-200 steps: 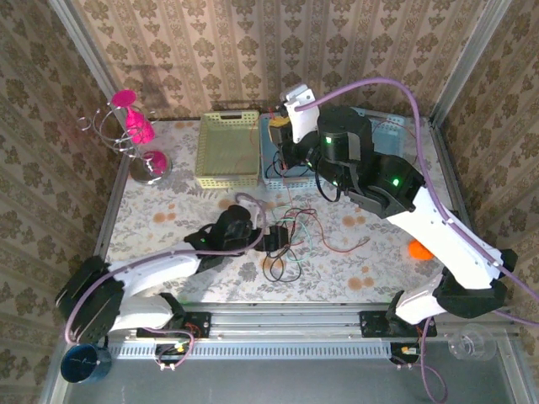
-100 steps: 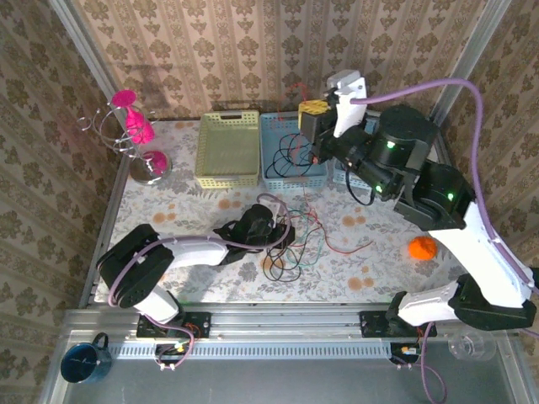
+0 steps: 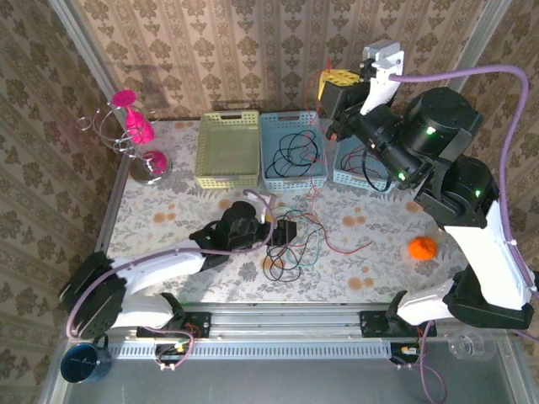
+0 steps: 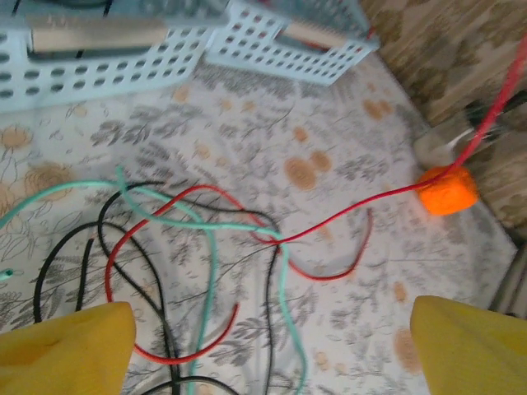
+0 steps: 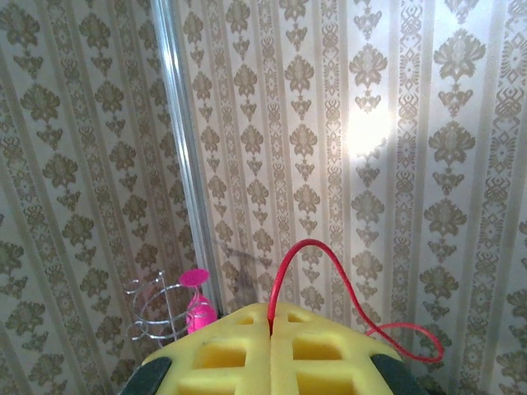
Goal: Untangle the cables
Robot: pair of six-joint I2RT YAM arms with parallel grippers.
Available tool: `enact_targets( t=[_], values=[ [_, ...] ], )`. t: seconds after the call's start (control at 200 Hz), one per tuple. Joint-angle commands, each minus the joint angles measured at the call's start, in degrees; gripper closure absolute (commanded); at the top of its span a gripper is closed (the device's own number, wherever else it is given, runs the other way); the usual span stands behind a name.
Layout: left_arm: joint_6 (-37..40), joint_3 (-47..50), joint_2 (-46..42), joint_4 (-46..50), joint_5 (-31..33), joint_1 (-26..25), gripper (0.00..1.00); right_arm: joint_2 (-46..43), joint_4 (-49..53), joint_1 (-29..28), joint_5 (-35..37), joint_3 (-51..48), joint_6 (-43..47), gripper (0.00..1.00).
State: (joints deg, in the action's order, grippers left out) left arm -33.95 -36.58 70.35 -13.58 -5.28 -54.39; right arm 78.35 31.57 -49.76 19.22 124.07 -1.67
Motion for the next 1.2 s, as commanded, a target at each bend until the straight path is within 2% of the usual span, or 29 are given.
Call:
enact_targets(
  t=[0.0, 0.17, 0.27, 0.45, 0.64, 0.73, 0.85, 0.965, 1.195],
  values=[
    [7.80, -1.78, -5.26, 3.95, 1.10, -1.58, 0.09, 1.02, 1.08, 0.00, -1.44, 1.96, -0.06, 1.00],
    [13.57, 1.63, -10.56, 2.81, 0.13, -2.83, 0.08, 4.38, 2.54, -0.15, -3.10, 6.65, -0.88, 1.00],
    [16.65, 3.14, -11.49, -0.44, 2.47, -4.15, 0.00, 6.13, 4.39, -0.84, -4.15, 10.34, -1.30, 1.00],
    [19.68, 1.25, -8.41, -9.03, 2.37, -6.20, 0.00, 6.73, 4.83, -2.30, -5.37, 12.08, -2.70, 1.00],
    [22.99, -3.38, -4.64, -10.24, -1.09, -9.34, 0.00, 6.60, 5.57, -3.53, -5.03, 12.07, -2.77, 1.00],
    [23.34, -3.50, -3.70, -10.45, -1.34, -9.94, 0.08, 6.38, 5.70, -3.76, -4.39, 11.92, -2.22, 1.00],
    [23.10, -2.94, -3.69, -7.86, 0.80, -9.98, 0.10, 6.12, 5.69, -3.71, -3.58, 11.88, -1.37, 1.00],
    [21.66, 0.26, -6.60, -7.50, 3.38, -9.95, 0.00, 6.01, 5.47, -3.77, -2.89, 11.85, -0.54, 1.00],
    [21.02, 9.64, -18.81, 2.39, 16.36, -9.32, 0.00, 5.86, 4.95, -3.77, -3.09, 11.81, -0.32, 1.00]
  ],
)
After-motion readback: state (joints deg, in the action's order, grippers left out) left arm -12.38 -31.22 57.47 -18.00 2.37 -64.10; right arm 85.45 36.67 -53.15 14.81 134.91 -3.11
